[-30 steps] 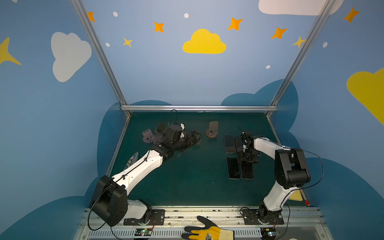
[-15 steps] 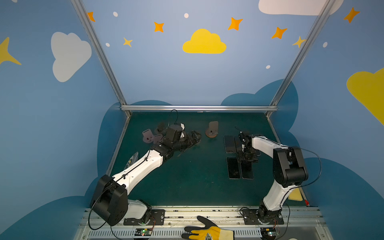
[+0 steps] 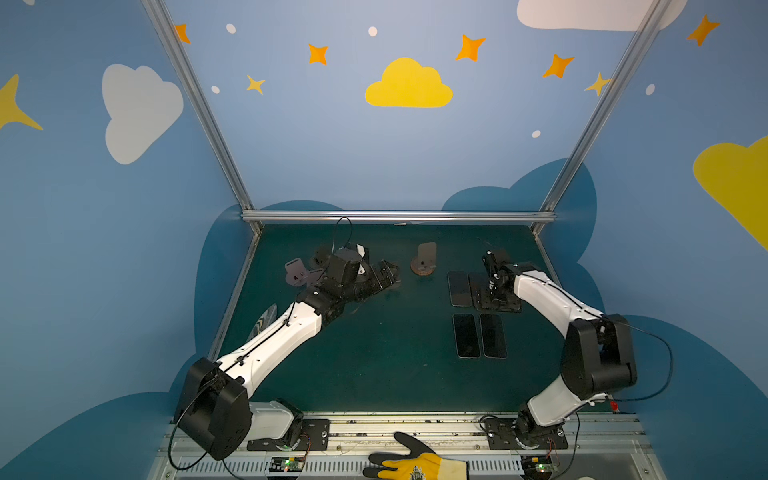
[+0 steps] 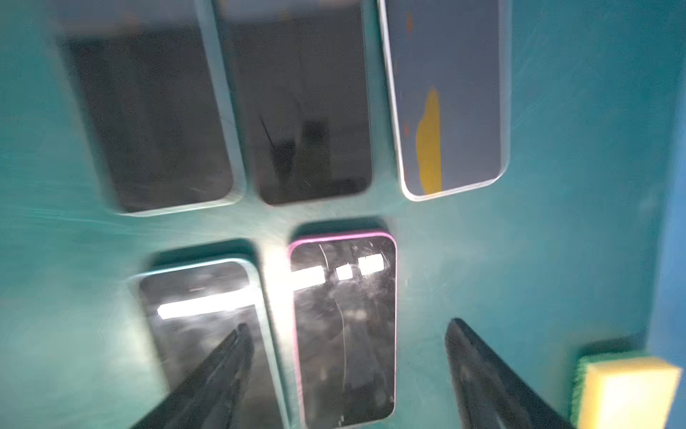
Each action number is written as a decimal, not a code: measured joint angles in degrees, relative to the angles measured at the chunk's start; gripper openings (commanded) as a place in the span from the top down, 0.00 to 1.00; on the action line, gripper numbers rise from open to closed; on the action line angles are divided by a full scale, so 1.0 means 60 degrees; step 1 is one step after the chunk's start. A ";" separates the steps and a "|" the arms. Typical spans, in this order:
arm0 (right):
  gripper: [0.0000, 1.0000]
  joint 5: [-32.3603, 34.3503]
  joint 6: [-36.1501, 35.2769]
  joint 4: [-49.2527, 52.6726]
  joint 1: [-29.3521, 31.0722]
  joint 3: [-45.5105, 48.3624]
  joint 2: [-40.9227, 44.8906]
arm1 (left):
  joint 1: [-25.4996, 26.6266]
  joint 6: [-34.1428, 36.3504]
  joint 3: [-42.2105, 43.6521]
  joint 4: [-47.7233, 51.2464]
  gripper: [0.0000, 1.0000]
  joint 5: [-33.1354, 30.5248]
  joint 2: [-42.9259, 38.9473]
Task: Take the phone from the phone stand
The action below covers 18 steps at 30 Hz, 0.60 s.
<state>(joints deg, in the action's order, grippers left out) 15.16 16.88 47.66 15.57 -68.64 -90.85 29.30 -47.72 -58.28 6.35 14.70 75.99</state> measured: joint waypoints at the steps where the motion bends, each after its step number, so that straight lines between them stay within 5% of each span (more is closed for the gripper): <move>1: 0.18 0.0040 0.0018 0.0000 0.0117 -0.0135 0.0219 | -0.0051 0.0047 0.0000 0.0022 0.00 -0.0076 -0.0066; 10: 0.19 0.0007 0.0146 -0.0925 0.1570 0.0095 0.2361 | -0.1268 0.0095 -0.0069 0.0324 0.00 -0.0878 0.0106; 18: 0.18 -0.1260 -0.0251 -0.4991 0.1942 0.2626 0.4033 | -0.2197 0.0506 -0.0568 0.1096 0.00 -0.1483 0.0918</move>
<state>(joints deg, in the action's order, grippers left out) 7.60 15.38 17.72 27.22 -52.88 -66.65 16.12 -44.69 -61.69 12.93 5.80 81.49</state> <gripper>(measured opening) 0.816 0.998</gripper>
